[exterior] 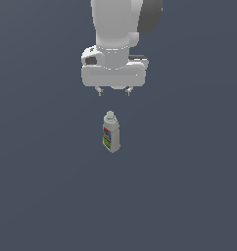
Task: Pick up the object and move it to a goal position.
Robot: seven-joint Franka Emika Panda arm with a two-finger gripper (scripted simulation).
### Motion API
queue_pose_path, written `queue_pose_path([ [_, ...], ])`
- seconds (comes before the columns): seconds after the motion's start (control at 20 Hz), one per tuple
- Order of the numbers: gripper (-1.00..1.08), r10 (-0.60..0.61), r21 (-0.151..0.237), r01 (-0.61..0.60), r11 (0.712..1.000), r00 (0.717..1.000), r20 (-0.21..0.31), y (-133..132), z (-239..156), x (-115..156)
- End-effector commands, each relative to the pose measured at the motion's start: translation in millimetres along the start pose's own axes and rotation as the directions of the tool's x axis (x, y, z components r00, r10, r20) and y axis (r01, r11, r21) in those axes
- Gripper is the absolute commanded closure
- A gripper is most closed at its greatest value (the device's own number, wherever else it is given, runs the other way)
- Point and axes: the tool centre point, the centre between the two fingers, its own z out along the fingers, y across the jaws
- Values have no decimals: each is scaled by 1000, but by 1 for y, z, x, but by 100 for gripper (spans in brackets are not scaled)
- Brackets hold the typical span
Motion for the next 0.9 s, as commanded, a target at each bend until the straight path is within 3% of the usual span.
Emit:
queue_pose_path([
  [0.0, -92, 0, 0, 0, 1000, 1000, 0, 0, 0, 0],
  [0.45, -92, 65, -12, -65, 998, 998, 11, 27, -4, -5],
  [0.85, -92, 36, -11, -36, 999, 999, 11, 26, -3, -3],
])
